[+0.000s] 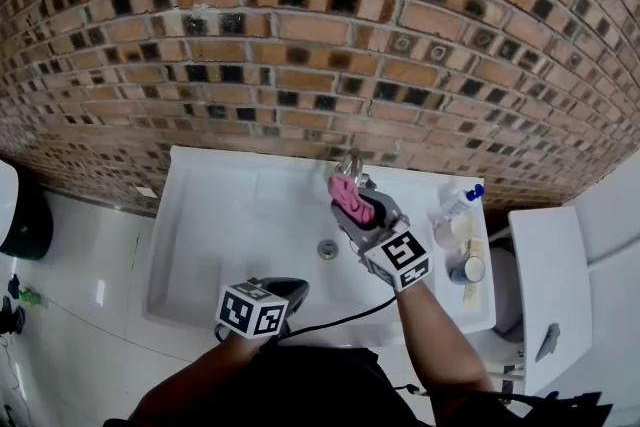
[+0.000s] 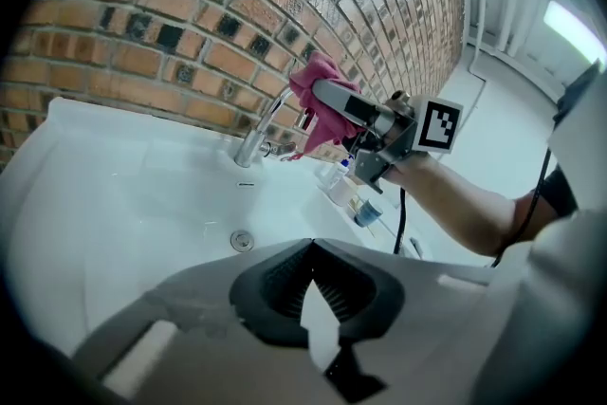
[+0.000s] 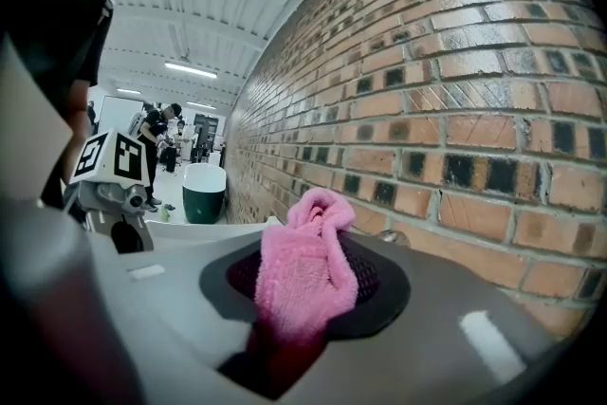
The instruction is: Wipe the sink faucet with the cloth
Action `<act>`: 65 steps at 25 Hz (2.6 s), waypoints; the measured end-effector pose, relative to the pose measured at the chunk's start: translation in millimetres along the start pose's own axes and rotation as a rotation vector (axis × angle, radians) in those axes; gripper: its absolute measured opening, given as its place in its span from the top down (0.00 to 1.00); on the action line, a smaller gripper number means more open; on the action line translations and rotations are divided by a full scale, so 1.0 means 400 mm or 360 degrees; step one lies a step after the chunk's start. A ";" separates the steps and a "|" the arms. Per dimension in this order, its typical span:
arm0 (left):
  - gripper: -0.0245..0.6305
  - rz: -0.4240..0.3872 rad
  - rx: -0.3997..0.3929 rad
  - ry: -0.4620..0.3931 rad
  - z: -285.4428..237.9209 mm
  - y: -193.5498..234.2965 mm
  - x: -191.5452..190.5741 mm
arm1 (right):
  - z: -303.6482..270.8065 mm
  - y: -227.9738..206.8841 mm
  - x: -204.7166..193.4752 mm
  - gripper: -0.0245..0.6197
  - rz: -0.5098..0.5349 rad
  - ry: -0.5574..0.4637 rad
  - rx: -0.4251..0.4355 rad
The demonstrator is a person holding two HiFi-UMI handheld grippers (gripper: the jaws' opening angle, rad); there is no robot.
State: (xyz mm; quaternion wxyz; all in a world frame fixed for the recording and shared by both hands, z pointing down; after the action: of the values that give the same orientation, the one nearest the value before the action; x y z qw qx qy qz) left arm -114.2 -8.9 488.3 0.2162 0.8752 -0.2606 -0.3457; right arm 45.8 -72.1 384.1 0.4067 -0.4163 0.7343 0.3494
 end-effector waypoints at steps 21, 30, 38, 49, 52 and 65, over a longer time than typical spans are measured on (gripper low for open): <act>0.96 0.0017 -0.0017 0.0131 0.044 0.124 -0.021 | -0.126 0.058 -0.276 0.76 -0.0821 0.0196 0.0037; 0.96 0.0078 0.0020 0.0144 0.052 0.203 0.008 | -0.290 -0.022 -0.350 0.76 -0.1546 -0.0070 0.0130; 0.96 0.0159 0.0055 0.0178 0.051 0.262 0.011 | -0.383 -0.105 -0.388 0.76 -0.1982 -0.0301 0.0089; 0.96 0.0189 0.0042 0.0220 0.025 0.280 0.015 | -0.386 -0.147 -0.406 0.76 -0.2138 -0.0440 0.0086; 0.96 0.0184 0.0043 0.0226 0.021 0.278 0.015 | -0.376 -0.151 -0.392 0.76 -0.2100 -0.0481 0.0098; 0.96 0.0153 0.0052 0.0204 0.032 0.252 0.008 | -0.338 -0.142 -0.327 0.76 -0.2171 -0.0690 0.0217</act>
State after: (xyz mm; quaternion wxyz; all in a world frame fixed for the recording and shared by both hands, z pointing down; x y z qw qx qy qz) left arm -152.3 -91.1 534.4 0.2344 0.8854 -0.2934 -0.2740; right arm 97.3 -167.7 548.1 0.6962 -0.6773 0.2335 0.0458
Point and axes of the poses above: the fingertips, and each gripper's own axes: z backward along the fingers, y to its left, x out of its top, the point moved 5 cm from there along z, backward along the fingers, and after that the axes turned 12 degrees about y, right-handed, at the moved point
